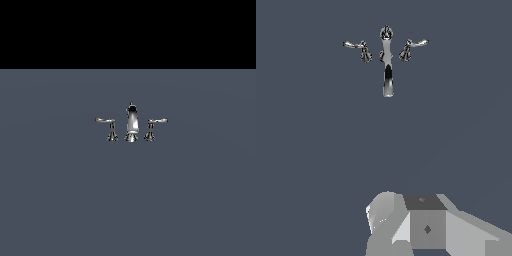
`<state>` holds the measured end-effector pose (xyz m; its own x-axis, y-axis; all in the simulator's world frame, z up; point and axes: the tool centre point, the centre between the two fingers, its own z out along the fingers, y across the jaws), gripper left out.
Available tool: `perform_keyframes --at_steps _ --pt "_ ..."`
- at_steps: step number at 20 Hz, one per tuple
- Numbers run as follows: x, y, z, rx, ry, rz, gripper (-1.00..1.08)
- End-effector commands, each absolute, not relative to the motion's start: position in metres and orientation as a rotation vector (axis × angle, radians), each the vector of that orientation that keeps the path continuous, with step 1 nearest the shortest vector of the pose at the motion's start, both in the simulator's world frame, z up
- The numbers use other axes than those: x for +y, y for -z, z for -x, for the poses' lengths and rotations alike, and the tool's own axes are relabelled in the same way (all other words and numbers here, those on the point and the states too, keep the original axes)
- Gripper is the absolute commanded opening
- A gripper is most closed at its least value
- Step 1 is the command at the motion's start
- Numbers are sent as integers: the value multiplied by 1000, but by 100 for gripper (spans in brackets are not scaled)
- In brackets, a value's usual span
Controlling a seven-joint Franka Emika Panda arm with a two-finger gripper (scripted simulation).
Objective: Turn on the faucet by rotating a designated handle.
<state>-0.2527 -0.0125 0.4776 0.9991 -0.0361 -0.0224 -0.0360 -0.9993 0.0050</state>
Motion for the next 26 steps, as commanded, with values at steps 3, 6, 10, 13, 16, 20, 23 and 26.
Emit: perform_keyframes --at_steps 3,6,10,13,16,20,23,26 --pt "-12 -477 252 -60 35 -3136 -100" --pt "-11 -474 249 -80 35 -3136 -100" --pt "-7 -465 241 -132 35 -3135 -100" --pt "-3 -455 231 -191 34 -3132 -100" --pt "2 -442 219 -268 33 -3127 -100" --pt "9 -421 197 -393 32 -3115 -100" --pt "13 -403 178 -501 31 -3100 -100" --pt "17 -384 157 -616 29 -3081 -100"
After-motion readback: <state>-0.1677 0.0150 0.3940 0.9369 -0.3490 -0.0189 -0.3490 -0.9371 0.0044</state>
